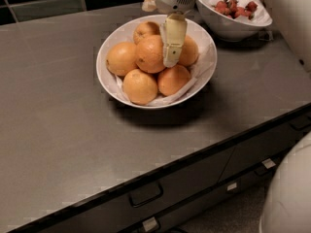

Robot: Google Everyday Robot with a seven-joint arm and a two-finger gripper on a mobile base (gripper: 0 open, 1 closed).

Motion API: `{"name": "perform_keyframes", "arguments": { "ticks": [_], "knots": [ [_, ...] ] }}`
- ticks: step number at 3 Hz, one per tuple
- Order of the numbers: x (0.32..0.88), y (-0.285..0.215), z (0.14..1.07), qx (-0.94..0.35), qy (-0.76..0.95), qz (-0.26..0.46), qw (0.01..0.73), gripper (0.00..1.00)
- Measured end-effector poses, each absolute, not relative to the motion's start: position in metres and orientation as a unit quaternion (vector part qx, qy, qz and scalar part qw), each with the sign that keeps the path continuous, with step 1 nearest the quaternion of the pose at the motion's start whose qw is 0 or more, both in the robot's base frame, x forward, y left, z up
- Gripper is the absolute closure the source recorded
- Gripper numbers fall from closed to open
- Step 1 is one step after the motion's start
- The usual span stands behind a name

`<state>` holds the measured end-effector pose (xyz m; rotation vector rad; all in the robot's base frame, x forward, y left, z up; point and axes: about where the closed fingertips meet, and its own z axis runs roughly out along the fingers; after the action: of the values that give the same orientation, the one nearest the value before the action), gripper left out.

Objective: Pick orange from white bowl

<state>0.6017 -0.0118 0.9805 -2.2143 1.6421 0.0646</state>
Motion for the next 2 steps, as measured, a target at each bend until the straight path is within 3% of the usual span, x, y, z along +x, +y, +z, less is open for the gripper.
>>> {"name": "perform_keyframes", "arguments": {
  "ticks": [2],
  "knots": [
    [0.5920,-0.0071,0.9759,-0.789,0.584,0.033,0.188,0.06]
  ]
}}
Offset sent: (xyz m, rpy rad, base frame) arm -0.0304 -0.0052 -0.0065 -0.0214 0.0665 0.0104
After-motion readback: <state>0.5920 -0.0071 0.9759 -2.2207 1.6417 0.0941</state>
